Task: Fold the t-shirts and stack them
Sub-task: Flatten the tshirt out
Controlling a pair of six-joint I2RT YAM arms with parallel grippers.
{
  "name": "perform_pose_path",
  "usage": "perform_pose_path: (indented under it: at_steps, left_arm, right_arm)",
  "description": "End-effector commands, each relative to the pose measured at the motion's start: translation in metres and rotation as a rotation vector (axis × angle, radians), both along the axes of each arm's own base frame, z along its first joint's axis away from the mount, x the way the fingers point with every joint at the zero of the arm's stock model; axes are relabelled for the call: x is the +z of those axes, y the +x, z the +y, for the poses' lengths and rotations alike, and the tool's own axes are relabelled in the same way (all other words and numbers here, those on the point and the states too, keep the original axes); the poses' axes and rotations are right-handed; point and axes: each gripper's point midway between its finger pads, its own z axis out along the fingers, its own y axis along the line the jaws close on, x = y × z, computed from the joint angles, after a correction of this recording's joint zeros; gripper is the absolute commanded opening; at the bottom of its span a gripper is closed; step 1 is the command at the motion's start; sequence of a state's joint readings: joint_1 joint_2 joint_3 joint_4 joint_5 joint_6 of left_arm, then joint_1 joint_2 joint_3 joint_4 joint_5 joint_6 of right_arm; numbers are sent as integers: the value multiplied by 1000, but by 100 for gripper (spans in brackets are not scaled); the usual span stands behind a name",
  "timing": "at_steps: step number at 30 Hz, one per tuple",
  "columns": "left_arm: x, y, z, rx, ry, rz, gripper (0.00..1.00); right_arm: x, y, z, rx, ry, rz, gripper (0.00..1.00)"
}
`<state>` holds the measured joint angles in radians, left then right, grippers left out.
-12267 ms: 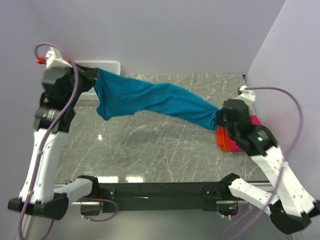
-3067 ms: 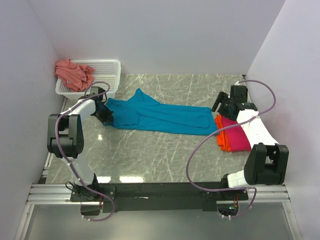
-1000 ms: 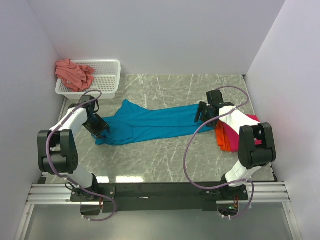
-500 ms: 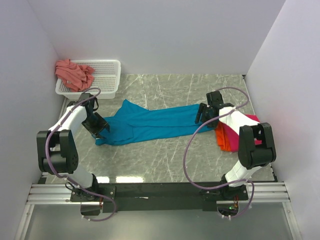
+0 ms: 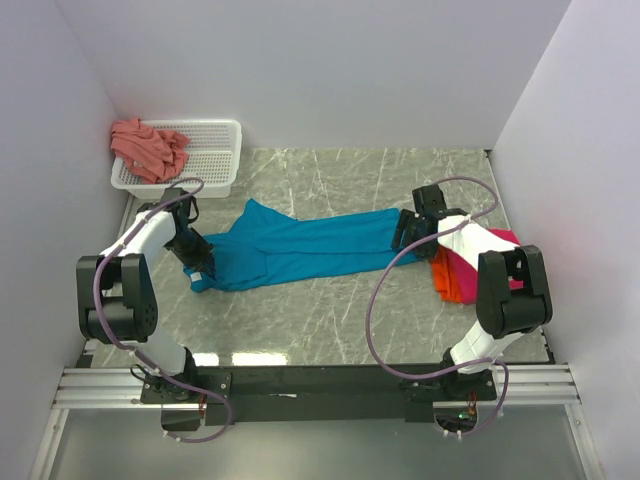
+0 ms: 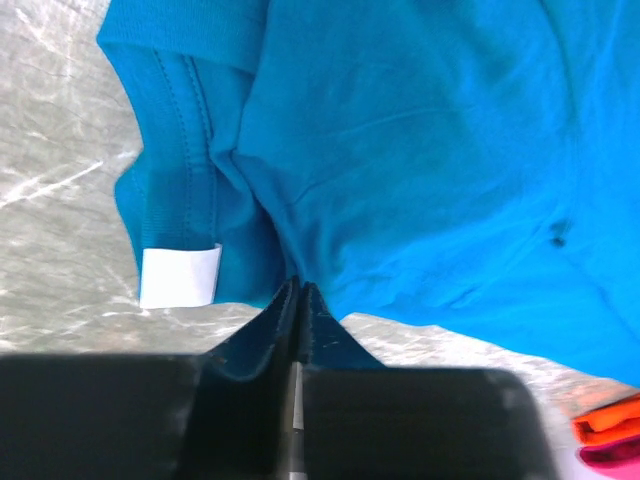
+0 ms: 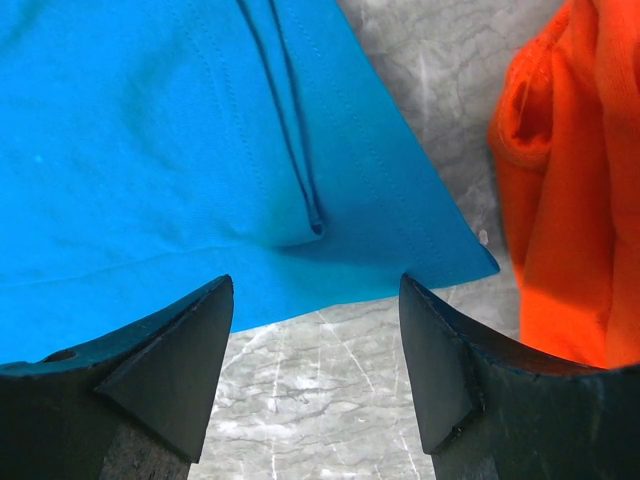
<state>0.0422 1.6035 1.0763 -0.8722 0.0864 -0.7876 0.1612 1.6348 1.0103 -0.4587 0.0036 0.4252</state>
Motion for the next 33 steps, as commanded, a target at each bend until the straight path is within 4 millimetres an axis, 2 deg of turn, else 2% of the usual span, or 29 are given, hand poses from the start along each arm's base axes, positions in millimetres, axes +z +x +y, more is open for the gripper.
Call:
perform_pose_path:
  at_steps: [1, 5, 10, 16, 17, 19, 22, 29, 32, 33]
  left_arm:
    - [0, -2, 2, -18, 20, -3, 1]
    - [8, 0, 5, -21, 38, -65, 1]
    - [36, 17, 9, -1, 70, -219, 1]
    - [53, 32, 5, 2, 45, -341, 1]
    - [55, 32, 5, 3, 48, -350, 1]
    - [56, 32, 7, 1, 58, -361, 1]
    - [57, 31, 10, 7, 75, -368, 1]
    - [53, 32, 11, 10, 79, -363, 1]
    - [51, 32, 11, 10, 75, -359, 1]
    - [50, 32, 11, 9, 77, -354, 1]
  right_arm:
    - [13, 3, -3, 0, -27, -46, 73]
    - [19, 6, -2, 7, -21, -74, 73]
    - [31, 22, 5, 20, 9, -118, 73]
    - [29, 42, 17, 30, 45, -123, 71]
    - [23, 43, 18, 30, 43, -107, 71]
    - [22, 47, 21, 35, 42, -105, 68]
    - [11, 48, 18, 17, 25, -71, 68]
    - [-8, 38, 18, 14, 15, -17, 65]
    - [-8, 39, 24, 27, 36, -22, 55]
    - [-6, 40, 27, 32, 43, -29, 49]
